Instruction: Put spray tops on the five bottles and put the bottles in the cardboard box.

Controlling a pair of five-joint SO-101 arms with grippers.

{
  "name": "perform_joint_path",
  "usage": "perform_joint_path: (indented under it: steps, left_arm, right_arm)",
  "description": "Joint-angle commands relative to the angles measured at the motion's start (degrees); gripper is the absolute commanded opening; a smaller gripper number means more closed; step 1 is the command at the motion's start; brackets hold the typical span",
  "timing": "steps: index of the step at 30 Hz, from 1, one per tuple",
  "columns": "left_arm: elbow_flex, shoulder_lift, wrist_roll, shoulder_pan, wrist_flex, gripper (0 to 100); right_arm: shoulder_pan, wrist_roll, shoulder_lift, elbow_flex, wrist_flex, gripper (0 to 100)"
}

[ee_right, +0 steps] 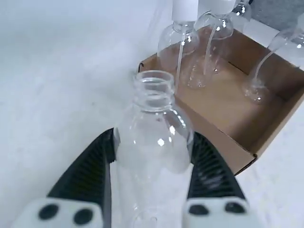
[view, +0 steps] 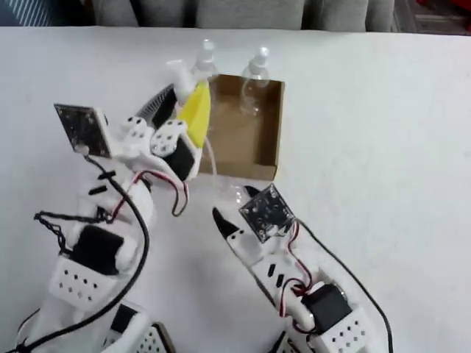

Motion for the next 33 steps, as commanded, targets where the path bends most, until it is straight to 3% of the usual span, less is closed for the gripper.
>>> perform_joint_path:
  steps: [1,17,25,33]
  left_arm:
    - [-0.6,-3.2,0.0,2.5,-2.5,2]
    - [-0.2,-2.9,0.0,2.3,-2.8,2]
    - [5.4,-2.9,3.6,-0.7,-12.2,2]
    - [9.7,-3.3,3.5,1.0,-13.2,2]
  right_arm:
    - [0.5,-0.4,-0.7,-0.5,-1.2,1.6]
    - [0.4,-0.4,-1.2,-0.5,-0.2,1.6]
    - [0.2,-0.4,-1.2,-0.5,0.0,1.6]
    - [0.4,-0.4,-1.2,-0.5,0.0,1.6]
